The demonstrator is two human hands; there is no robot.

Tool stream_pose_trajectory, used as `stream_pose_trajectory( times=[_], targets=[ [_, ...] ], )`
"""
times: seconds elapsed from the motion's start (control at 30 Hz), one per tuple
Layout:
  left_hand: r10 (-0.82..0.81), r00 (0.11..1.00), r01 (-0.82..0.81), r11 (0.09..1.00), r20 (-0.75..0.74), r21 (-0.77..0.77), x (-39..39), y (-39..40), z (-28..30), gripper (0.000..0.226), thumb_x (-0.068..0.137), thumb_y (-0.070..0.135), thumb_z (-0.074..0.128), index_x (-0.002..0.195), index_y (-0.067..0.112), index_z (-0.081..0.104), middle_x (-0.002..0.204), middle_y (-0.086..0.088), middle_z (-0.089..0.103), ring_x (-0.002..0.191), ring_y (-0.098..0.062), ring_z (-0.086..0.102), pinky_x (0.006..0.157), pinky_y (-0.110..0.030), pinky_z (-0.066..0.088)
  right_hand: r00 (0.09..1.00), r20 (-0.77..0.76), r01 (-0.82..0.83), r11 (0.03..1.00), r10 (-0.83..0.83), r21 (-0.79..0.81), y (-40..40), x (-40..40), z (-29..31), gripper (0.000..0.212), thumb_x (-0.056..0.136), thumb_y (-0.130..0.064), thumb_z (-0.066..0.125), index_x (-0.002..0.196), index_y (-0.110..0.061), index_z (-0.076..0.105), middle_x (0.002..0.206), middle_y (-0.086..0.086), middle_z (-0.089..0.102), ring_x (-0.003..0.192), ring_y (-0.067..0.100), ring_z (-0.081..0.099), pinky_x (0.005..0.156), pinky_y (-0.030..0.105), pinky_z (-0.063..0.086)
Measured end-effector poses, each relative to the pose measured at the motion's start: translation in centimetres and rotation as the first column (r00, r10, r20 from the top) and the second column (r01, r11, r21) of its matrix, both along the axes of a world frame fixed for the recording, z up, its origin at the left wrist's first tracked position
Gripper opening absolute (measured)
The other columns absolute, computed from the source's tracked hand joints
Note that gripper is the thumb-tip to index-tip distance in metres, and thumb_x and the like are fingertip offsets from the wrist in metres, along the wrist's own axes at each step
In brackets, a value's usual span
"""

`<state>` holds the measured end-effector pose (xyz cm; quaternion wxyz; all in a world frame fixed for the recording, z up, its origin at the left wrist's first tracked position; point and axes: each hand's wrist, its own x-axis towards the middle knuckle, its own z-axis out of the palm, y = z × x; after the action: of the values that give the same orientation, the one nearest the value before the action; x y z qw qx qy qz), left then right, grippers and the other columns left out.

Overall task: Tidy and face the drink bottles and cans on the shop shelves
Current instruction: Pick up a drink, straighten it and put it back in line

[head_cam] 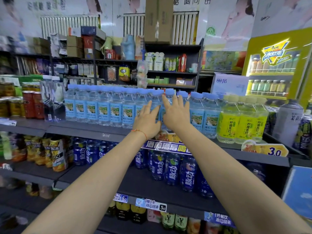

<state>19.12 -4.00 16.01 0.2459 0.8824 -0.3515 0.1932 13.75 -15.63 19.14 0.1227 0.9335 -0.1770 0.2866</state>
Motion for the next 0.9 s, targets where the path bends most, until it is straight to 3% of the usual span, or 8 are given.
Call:
stream_pose_trajectory(
  times=[0.3,0.5,0.63,0.73,0.8,0.83,0.9],
  targets=[
    [0.058,0.991,-0.064,0.997,0.121,0.048,3.1,-1.9,0.3,0.074,0.098,0.032,0.051,0.157,0.032,0.006,0.165,-0.007,-0.01,0.151,-0.027,-0.011,0.121,-0.049,0.002,0.999,0.006,0.049,0.985,-0.049,-0.168,-1.8,2.4,0.5,0.072,0.098,-0.033,0.045,0.158,-0.022,0.007,0.148,0.022,0.044,0.151,0.038,0.003,0.118,0.058,-0.006],
    [0.078,0.977,-0.078,0.997,0.199,-0.011,3.6,-2.3,-0.6,0.071,0.098,0.032,0.049,0.157,0.032,0.009,0.165,-0.009,-0.003,0.152,-0.026,-0.009,0.123,-0.048,0.002,0.998,0.041,0.059,0.975,-0.051,-0.215,-2.0,3.2,-0.5,0.071,0.099,-0.033,0.043,0.158,-0.018,0.007,0.151,0.031,0.034,0.15,0.042,0.006,0.118,0.054,-0.013],
    [0.051,0.985,-0.056,0.998,0.164,0.029,3.4,-1.9,-0.3,0.076,0.097,0.03,0.052,0.157,0.033,0.005,0.165,-0.007,-0.008,0.151,-0.026,-0.012,0.122,-0.049,0.002,0.997,-0.004,0.08,0.97,-0.083,-0.229,-1.7,2.8,-0.6,0.074,0.1,-0.037,0.042,0.158,-0.019,0.001,0.156,0.032,0.023,0.15,0.043,0.001,0.118,0.055,-0.012],
    [0.023,0.996,-0.027,0.998,0.083,0.05,2.5,-0.8,-0.2,0.076,0.097,0.03,0.051,0.157,0.033,0.005,0.165,-0.006,-0.009,0.151,-0.025,-0.011,0.122,-0.049,0.002,0.998,-0.007,0.053,0.988,-0.055,-0.142,-0.9,1.5,-1.0,0.073,0.1,-0.033,0.041,0.159,-0.019,0.0,0.159,0.03,0.014,0.15,0.043,-0.002,0.119,0.055,-0.009],
    [0.003,0.999,-0.002,1.0,0.032,-0.029,1.1,0.3,-0.8,0.069,0.097,0.028,0.051,0.156,0.031,0.016,0.165,-0.005,0.002,0.152,-0.025,0.0,0.122,-0.049,0.006,0.992,0.127,-0.012,0.997,0.022,-0.081,0.4,0.3,-2.3,0.065,0.097,-0.024,0.042,0.157,-0.014,0.018,0.155,0.027,0.029,0.148,0.043,0.016,0.12,0.057,0.005],
    [0.001,0.999,0.002,0.994,0.033,-0.107,0.1,1.1,-1.5,0.061,0.096,0.026,0.052,0.152,0.029,0.027,0.163,-0.005,0.016,0.15,-0.026,0.012,0.121,-0.048,0.014,0.965,0.249,-0.07,0.995,0.087,-0.078,1.1,-0.4,-3.4,0.057,0.093,-0.02,0.042,0.149,-0.009,0.036,0.144,0.026,0.045,0.139,0.042,0.035,0.116,0.058,0.02],
    [0.051,0.996,-0.029,0.956,0.07,-0.293,-1.9,3.0,-3.6,0.036,0.095,0.024,0.053,0.131,0.023,0.055,0.137,-0.006,0.051,0.129,-0.027,0.044,0.105,-0.044,0.039,0.859,0.439,-0.216,0.965,0.261,-0.151,2.8,-1.6,-6.2,0.039,0.086,-0.019,0.039,0.111,-0.005,0.065,0.103,0.016,0.065,0.1,0.036,0.06,0.085,0.047,0.047]
  ],
)
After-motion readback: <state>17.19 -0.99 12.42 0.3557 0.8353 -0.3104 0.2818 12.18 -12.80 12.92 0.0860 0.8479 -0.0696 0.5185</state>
